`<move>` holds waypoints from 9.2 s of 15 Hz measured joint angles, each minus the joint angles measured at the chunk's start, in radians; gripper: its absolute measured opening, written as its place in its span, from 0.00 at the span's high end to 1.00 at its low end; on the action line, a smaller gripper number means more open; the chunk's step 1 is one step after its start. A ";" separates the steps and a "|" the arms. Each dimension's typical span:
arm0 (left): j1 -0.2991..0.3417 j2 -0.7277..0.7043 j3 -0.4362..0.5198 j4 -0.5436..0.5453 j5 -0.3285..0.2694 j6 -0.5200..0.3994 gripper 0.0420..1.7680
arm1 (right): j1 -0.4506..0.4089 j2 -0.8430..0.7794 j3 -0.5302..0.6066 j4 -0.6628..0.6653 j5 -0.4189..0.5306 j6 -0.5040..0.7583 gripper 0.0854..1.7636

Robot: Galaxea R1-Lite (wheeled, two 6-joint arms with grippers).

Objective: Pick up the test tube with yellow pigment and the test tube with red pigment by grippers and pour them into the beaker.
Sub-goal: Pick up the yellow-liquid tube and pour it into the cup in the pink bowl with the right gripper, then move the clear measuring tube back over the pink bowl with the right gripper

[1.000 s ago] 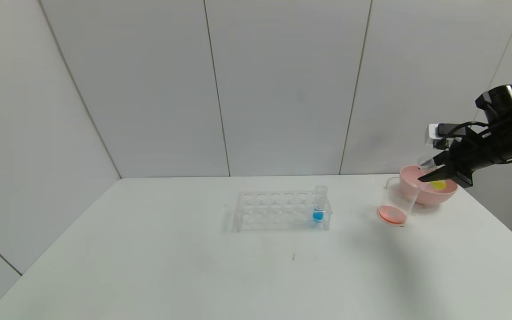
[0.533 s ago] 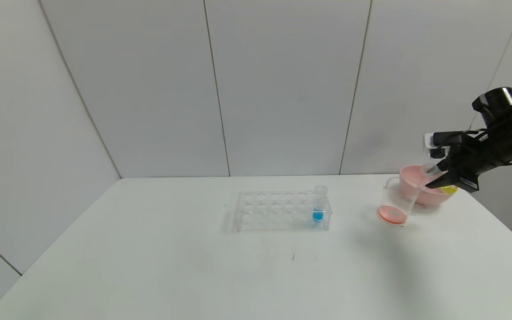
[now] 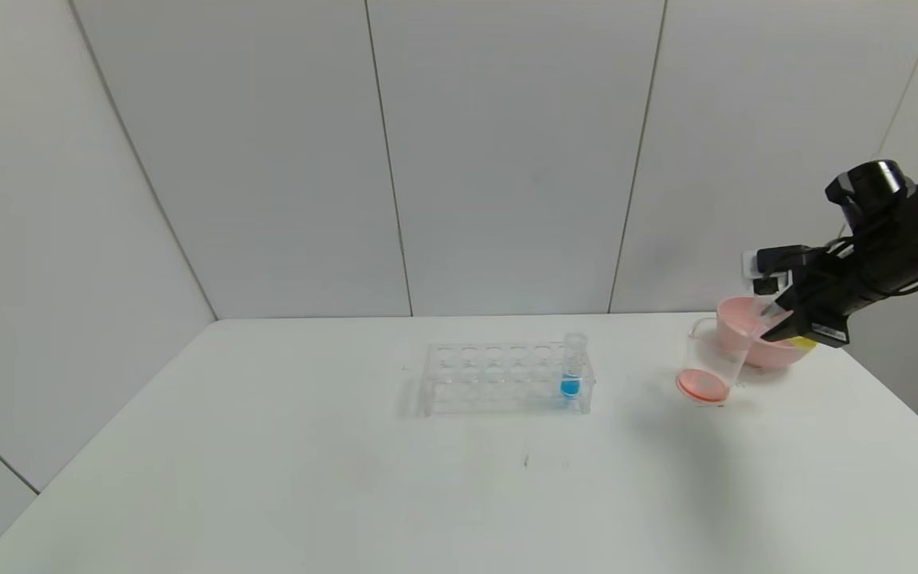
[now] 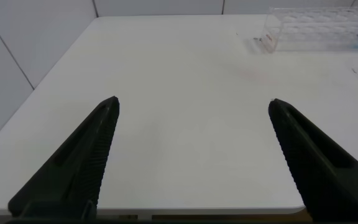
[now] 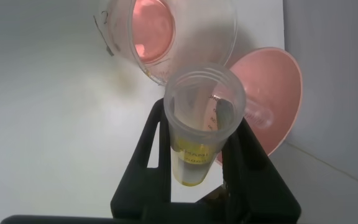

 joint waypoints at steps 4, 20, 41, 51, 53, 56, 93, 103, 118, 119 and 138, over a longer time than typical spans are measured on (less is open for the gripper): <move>0.000 0.000 0.000 0.000 0.000 0.000 0.03 | 0.026 0.001 0.000 -0.026 -0.114 -0.006 0.74; 0.000 0.000 0.000 0.000 0.000 0.000 0.03 | 0.093 -0.005 0.000 -0.030 -0.283 -0.047 0.74; 0.000 0.000 0.000 0.000 0.000 0.000 0.03 | 0.149 -0.019 0.000 -0.013 -0.450 -0.046 0.74; 0.000 0.000 0.000 0.000 0.000 0.000 0.03 | 0.163 -0.011 0.000 -0.023 -0.546 -0.090 0.74; 0.000 0.000 0.000 0.000 0.000 0.000 0.03 | 0.166 -0.003 0.000 -0.026 -0.547 -0.088 0.74; 0.000 0.000 0.000 0.000 0.000 0.000 0.03 | 0.172 0.011 0.000 -0.041 -0.598 -0.089 0.74; 0.000 0.000 0.000 0.000 0.000 0.000 0.03 | 0.239 0.017 0.000 -0.111 -0.870 -0.232 0.74; 0.000 0.000 0.000 0.000 0.000 0.000 0.03 | 0.239 0.017 0.000 -0.115 -0.870 -0.232 0.74; 0.000 0.000 0.000 0.000 0.000 0.000 0.03 | 0.074 -0.136 0.018 0.125 -0.014 0.371 0.74; 0.000 0.000 0.000 0.000 0.000 0.000 0.03 | 0.064 -0.144 0.022 0.125 0.060 0.438 0.74; 0.000 0.000 0.000 0.000 0.000 0.000 0.03 | -0.127 -0.333 0.406 -0.663 0.178 1.193 0.74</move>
